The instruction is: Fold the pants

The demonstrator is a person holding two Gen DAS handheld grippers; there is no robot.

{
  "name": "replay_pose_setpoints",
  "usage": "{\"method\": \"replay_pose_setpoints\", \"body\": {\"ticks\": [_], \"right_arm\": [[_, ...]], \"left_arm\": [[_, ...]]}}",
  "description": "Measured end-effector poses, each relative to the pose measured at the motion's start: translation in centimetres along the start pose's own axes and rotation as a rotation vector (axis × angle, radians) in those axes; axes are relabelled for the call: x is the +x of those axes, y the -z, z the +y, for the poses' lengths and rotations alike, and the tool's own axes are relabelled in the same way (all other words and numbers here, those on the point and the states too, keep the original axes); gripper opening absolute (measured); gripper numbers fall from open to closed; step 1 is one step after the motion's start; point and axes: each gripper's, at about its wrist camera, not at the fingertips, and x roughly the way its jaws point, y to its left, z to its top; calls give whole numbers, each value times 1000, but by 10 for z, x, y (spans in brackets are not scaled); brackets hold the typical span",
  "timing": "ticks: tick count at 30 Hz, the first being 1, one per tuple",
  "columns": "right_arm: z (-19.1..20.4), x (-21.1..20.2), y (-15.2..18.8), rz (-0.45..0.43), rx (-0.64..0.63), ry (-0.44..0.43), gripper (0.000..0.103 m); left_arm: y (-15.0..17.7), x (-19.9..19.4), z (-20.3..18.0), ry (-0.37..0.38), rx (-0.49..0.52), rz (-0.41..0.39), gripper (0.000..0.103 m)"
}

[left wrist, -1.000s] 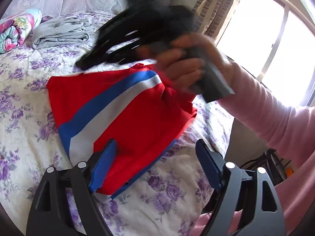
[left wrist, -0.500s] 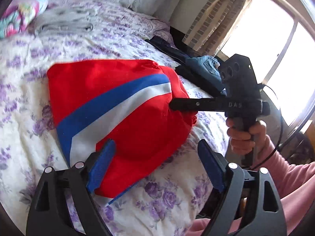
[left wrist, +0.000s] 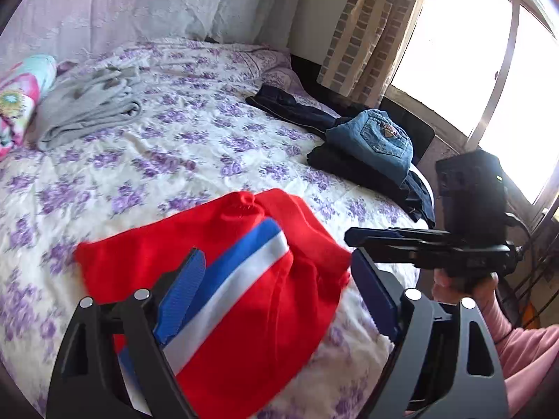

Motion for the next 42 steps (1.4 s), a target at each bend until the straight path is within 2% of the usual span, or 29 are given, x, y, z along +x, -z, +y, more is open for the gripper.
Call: {"method": "replay_pose_setpoints", "body": {"ticks": [5,8,9,10,11,12,14,17,21,23,25,26,27,28,29,30,32,34,35,38,42], "right_arm": [[-10,10,-25,-41,44,-69,44],[-21,39,-42,6,88,-96,43],[-26,47,-42,26,104,-92,41],[-39,65,-42,77,145,-34,38],[-47,73,-40,104,169,-8,27],[-55,79,-36,114,189,-2,23],[-59,72,-35,102,211,-37,24],[-39,43,-34,31,139,-41,41],[-12,16,-16,-10,50,-109,41],[-10,20,0,17,25,-82,40],[-20,32,16,68,22,40,32],[-28,32,21,67,25,54,27],[-32,29,24,50,31,47,26],[-34,26,24,48,54,23,26],[-34,21,23,42,73,20,32],[-31,16,22,26,75,21,41],[-12,4,22,-12,7,32,49],[13,-1,25,-20,-101,48,50],[29,-1,28,-17,-167,49,50],[66,4,42,7,-341,66,53],[107,20,61,44,-572,135,56]], "left_arm": [[-2,36,6,49,-80,77,82],[8,41,-4,20,-31,78,82],[10,44,-5,9,-23,82,82],[12,48,-4,4,-25,90,83],[16,53,-3,-7,-30,106,83],[18,57,-3,-27,-21,113,83],[18,50,-9,-41,2,112,83],[15,8,-19,20,3,35,83],[33,-33,-20,-9,-5,-36,83],[50,-38,-14,-6,-33,-25,83],[73,-30,-4,0,-92,30,83],[83,-22,1,4,-119,62,83],[94,-17,5,1,-137,75,83],[102,-18,3,-20,-120,56,83],[103,-21,-2,-34,-100,52,83],[101,-26,-6,-36,-87,44,83],[96,-50,-8,5,-87,-13,83],[91,-72,-6,-3,-83,-60,85],[90,-86,-2,-40,-83,-88,88],[93,-110,10,-114,-102,-126,88],[100,-128,31,-188,-179,-141,89]]}}
